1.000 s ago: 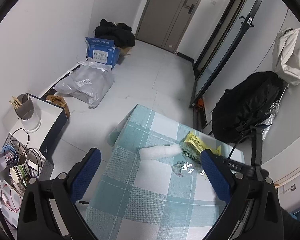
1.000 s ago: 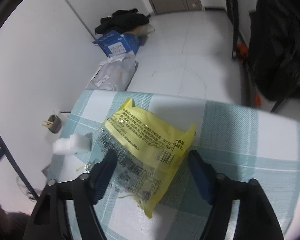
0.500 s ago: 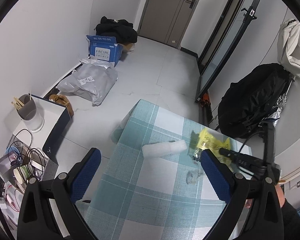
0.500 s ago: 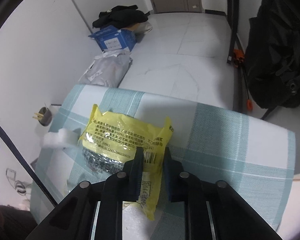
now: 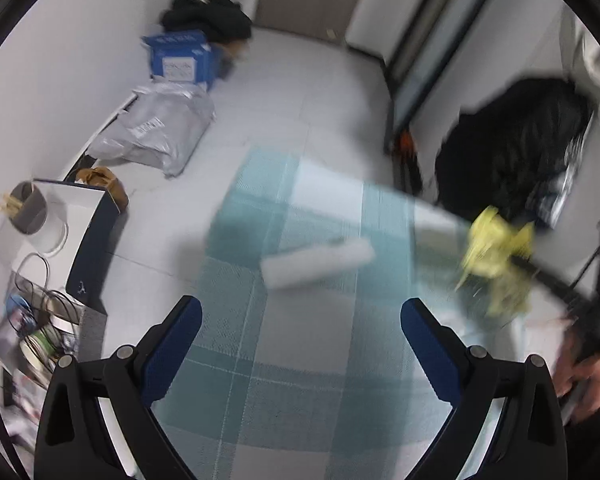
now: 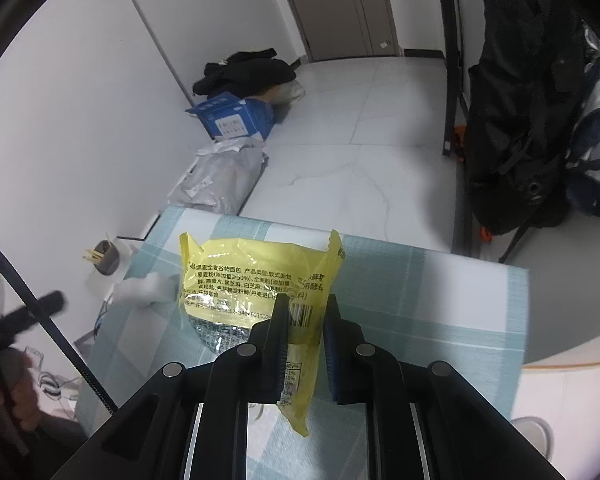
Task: Collect trash
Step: 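Grasp the white foam roll with the left gripper while the right lifts the yellow bag, then carry the foam roll and yellow bag in both grippers to the grey bin, then open both grippers over the bin to drop the foam roll and bag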
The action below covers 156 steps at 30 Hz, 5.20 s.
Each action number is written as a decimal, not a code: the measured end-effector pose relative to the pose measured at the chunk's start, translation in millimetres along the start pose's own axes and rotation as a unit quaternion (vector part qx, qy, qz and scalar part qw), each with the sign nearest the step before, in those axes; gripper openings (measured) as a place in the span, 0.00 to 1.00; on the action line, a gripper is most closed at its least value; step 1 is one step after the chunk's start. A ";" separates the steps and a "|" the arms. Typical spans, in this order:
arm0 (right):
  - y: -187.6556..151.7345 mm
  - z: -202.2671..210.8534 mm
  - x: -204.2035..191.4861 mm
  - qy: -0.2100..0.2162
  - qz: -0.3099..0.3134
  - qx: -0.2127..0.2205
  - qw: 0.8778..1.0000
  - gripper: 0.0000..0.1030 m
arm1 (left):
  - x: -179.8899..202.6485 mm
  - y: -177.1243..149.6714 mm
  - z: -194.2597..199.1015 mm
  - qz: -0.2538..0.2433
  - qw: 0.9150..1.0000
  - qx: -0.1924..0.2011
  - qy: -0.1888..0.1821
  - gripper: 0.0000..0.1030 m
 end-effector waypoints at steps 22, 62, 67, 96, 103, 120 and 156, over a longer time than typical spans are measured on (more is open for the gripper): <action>1.4 30.2 19.0 0.032 0.001 0.036 0.999 0.14 | 12.8 19.0 -74.1 -0.158 0.974 -0.146 0.063 0.95; -13.0 114.1 42.4 0.017 -0.061 0.113 0.992 0.14 | 115.0 19.4 46.7 -0.193 0.981 0.014 0.009 0.18; -9.0 150.4 55.2 0.007 -0.071 0.141 0.987 0.14 | 140.8 15.6 68.3 -0.207 0.977 0.043 -0.007 0.18; -66.5 332.2 195.7 -0.124 -0.137 0.232 0.955 0.14 | 306.2 -26.3 86.9 -0.275 0.942 0.065 -0.183 0.18; -107.4 313.8 251.8 -0.152 -0.194 0.200 0.948 0.14 | 342.3 -55.6 35.9 -0.284 0.937 0.005 -0.203 0.18; -230.3 164.4 343.2 -0.133 -0.350 0.026 0.927 0.14 | 371.3 -143.9 -146.1 -0.256 0.920 -0.231 -0.184 0.18; -295.3 23.2 359.4 -0.094 -0.421 -0.157 0.889 0.46 | 358.6 -174.5 -214.1 -0.197 0.915 -0.330 -0.123 0.79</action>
Point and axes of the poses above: each gripper's, at about its wrist camera, not at the fingertips, and z roughly against the way its jaws point, x to its right, y to its top, the point moved 5 cm from there along -z, roughly the way its jaws point, and after that the axes turned 11 degrees about -y, right-handed, at the moved point
